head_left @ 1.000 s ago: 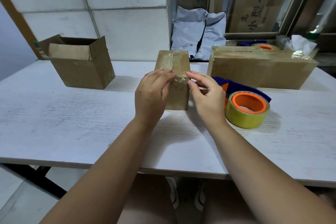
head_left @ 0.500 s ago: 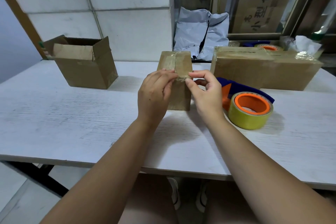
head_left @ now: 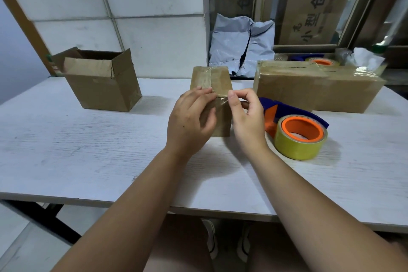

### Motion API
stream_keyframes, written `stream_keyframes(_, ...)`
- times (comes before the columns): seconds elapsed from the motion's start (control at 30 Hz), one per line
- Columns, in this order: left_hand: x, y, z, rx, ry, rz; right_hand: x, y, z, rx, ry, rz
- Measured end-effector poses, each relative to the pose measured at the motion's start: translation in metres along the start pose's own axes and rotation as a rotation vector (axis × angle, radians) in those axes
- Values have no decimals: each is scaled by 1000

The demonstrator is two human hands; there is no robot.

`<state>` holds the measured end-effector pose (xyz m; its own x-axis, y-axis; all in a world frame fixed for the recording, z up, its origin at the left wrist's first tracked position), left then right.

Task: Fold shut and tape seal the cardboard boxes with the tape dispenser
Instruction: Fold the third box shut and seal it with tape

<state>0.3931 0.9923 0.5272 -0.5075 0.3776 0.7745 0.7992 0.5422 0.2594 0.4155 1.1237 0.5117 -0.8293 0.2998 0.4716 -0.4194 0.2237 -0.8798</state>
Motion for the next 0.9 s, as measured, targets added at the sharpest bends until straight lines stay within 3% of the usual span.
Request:
stream_keyframes(0.5,3,-6,-1,-198,54,-160,9,-2,-1,-55,-121,-19)
stream_keyframes(0.9,4,-9,1,-91,64,-118,8,0,-2,-329,-107,-122)
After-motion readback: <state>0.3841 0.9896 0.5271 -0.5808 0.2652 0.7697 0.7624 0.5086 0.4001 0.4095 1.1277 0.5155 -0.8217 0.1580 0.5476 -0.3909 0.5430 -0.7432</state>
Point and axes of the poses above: each hand's wrist, its own x-axis towards the middle knuckle, its own z-axis out of the palm, y = z × x, the point moved 4 cm from there along x, towards the middle knuckle, and after that the axes turned 10 degrees about -y, right-handed, at the moved point
